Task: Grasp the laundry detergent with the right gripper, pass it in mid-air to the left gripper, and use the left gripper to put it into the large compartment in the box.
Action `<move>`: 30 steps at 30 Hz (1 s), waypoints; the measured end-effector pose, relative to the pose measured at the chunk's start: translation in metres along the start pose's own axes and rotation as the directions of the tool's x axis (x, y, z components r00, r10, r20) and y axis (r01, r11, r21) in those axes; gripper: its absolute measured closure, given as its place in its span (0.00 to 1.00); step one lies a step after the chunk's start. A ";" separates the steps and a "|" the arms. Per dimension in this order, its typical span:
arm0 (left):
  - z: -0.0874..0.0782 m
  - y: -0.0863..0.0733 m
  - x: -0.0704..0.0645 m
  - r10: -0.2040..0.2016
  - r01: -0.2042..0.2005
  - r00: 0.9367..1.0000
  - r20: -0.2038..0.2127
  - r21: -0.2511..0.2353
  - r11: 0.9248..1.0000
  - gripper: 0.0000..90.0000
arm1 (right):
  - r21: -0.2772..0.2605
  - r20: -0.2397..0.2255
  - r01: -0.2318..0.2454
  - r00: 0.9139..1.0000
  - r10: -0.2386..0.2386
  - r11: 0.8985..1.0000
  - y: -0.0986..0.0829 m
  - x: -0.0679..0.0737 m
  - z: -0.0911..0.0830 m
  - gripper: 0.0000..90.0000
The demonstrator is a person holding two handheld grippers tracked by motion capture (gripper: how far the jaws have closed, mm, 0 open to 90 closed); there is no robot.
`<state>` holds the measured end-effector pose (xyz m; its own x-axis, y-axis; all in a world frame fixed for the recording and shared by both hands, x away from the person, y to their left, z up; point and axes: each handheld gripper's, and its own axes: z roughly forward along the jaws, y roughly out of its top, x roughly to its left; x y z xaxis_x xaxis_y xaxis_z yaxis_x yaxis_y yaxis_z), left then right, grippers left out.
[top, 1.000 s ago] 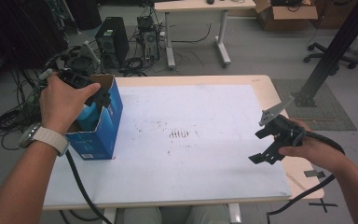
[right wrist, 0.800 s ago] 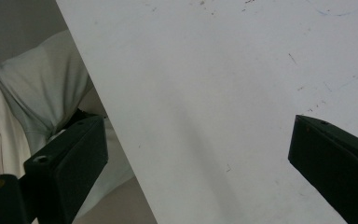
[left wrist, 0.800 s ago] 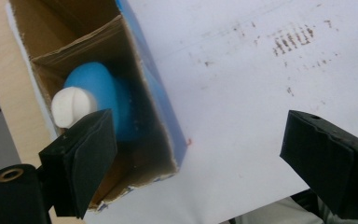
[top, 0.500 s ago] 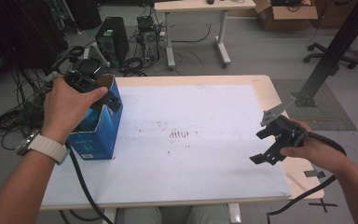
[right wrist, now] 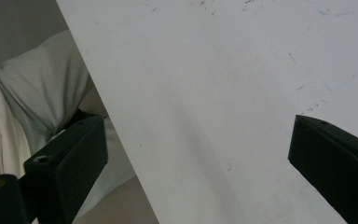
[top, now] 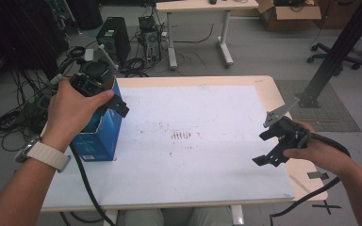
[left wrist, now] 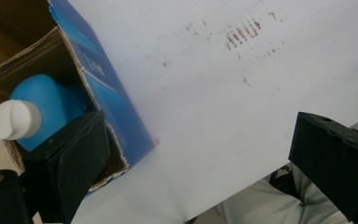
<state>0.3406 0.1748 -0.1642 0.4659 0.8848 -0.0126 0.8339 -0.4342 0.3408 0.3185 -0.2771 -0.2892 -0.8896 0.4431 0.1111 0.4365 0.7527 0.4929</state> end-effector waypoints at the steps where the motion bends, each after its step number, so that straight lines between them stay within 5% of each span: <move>1: 0.000 0.000 -0.001 0.003 -0.003 1.000 0.004 -0.002 1.000 0.06 | 0.000 0.000 0.000 1.000 0.000 1.000 0.000 0.000 0.000 0.05; 13: 0.002 0.005 -0.017 0.057 -0.057 0.997 0.042 0.006 0.998 0.06 | 0.000 0.000 -0.001 1.000 0.001 1.000 0.001 0.000 0.000 0.05; 30: 0.014 0.016 -0.038 0.135 -0.137 0.986 0.099 0.008 0.991 0.06 | 0.003 0.000 -0.002 1.000 0.002 1.000 0.004 -0.002 -0.001 0.05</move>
<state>0.3399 0.1316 -0.1720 0.6014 0.7968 -0.0589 0.7647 -0.5526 0.3315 0.3222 -0.2760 -0.2864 -0.8887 0.4447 0.1121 0.4387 0.7532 0.4902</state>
